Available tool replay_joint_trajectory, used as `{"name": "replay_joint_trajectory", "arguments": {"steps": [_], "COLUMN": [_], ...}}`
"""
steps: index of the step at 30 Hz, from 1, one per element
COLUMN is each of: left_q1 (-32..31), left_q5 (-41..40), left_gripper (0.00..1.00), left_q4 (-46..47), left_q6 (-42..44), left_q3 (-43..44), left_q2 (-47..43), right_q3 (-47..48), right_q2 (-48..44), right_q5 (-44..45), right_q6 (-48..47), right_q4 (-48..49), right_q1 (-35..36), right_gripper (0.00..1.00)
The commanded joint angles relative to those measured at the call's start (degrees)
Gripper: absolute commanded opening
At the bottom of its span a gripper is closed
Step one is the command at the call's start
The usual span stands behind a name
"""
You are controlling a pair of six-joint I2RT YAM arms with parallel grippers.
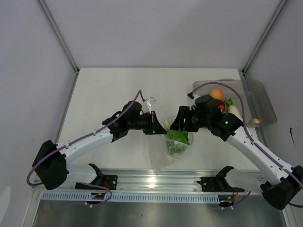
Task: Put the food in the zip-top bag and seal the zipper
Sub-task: Place the fake vegetable in the zipper food storage bag, then pick up the fake vegetable from the bin.
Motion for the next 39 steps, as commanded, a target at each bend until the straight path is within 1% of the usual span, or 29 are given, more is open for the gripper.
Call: {"name": "replay_joint_trajectory", "arguments": {"steps": [1,5,9,11,12,15,17,20,21,25,28,29,33,39], "left_q1": [0.4,0.4,0.4,0.5,0.5,0.5,0.4,0.5,0.5,0.5,0.5,0.5,0.5,0.5], "left_q5": [0.5,2.8,3.0,2.9,2.8,3.1,3.2,3.5,3.7,3.6,3.5,3.6,3.9,4.4], "left_gripper": [0.01,0.01,0.01,0.01,0.0,0.01,0.0,0.0,0.01,0.01,0.01,0.01,0.01,0.01], "left_q4": [0.2,1.7,1.5,1.0,0.8,0.7,0.8,1.0,1.0,0.5,0.3,0.2,0.6,1.0], "left_q6": [1.9,0.5,0.3,0.6,0.7,0.7,0.7,0.7,0.6,0.9,1.0,1.0,0.8,0.5], "left_q3": [0.0,0.4,0.6,0.6,0.6,0.6,0.4,0.3,0.2,0.3,0.4,0.3,0.3,-0.3], "left_q2": [-1.5,-2.7,-3.9,-4.3,-4.3,-4.4,-4.5,-4.5,-4.7,-5.0,-5.2,-5.2,-5.1,-5.6], "right_q3": [0.9,2.6,4.3,7.4,8.6,11.6,9.8,6.7,4.0,-1.6,-4.5,-5.3,-9.0,-13.8], "right_q2": [-2.3,1.8,-0.7,-1.7,-1.7,-0.3,0.4,2.3,2.3,1.2,1.2,1.3,1.4,4.4], "right_q5": [-2.5,-4.6,-3.5,-2.0,0.3,3.8,3.2,0.0,-0.6,-7.2,-8.3,-10.2,-13.0,-15.0], "right_q6": [0.0,-0.1,-0.6,-1.8,-2.3,-4.9,-7.2,-8.8,-9.3,-9.9,-10.3,-10.3,-10.0,-9.2], "right_q4": [5.4,3.2,3.3,0.3,-1.5,-8.5,-11.2,-12.3,-11.9,-8.0,-6.6,-5.4,-1.7,5.6], "right_q1": [-1.0,-0.8,-0.8,-1.3,-1.5,-3.5,-5.9,-8.9,-10.6,-14.0,-14.2,-14.1,-14.2,-14.2], "right_gripper": [0.63,0.65,0.66,0.67,0.67,0.64,0.63,0.59,0.58,0.58,0.57,0.57,0.57,0.52]}}
